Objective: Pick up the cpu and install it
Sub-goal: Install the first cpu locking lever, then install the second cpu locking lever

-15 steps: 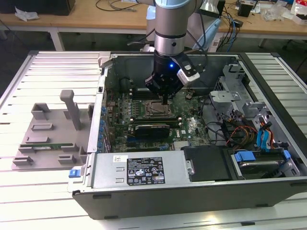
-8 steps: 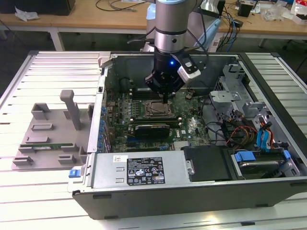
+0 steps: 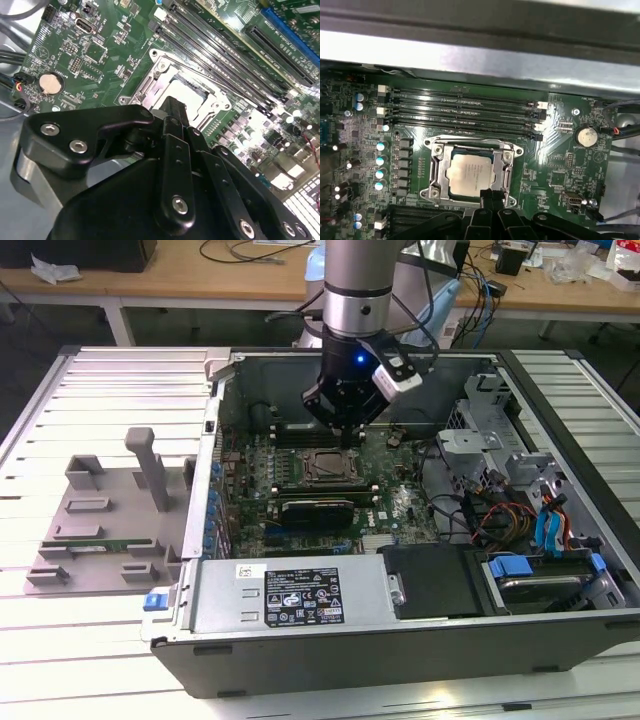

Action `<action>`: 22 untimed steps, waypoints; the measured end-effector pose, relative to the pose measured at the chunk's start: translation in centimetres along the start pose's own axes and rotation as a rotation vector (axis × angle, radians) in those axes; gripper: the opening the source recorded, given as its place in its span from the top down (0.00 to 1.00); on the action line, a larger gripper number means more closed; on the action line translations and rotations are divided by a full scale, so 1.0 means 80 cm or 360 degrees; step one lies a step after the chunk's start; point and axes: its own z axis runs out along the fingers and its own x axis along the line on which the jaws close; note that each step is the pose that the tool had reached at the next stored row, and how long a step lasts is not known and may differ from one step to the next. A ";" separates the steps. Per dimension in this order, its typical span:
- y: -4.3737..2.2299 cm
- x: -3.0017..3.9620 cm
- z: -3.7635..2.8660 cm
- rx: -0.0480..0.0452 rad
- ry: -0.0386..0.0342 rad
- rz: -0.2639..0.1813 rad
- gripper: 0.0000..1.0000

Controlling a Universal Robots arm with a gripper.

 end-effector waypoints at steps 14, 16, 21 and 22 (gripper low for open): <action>-0.0013 -0.0001 -0.0121 0.0000 0.0000 0.0000 0.89; -0.0014 -0.0001 -0.0122 0.0000 0.0000 0.0000 0.89; -0.0075 0.0005 -0.0116 -0.0002 0.0000 0.0000 0.89; -0.0095 0.0007 -0.0114 -0.0002 0.0000 0.0000 0.89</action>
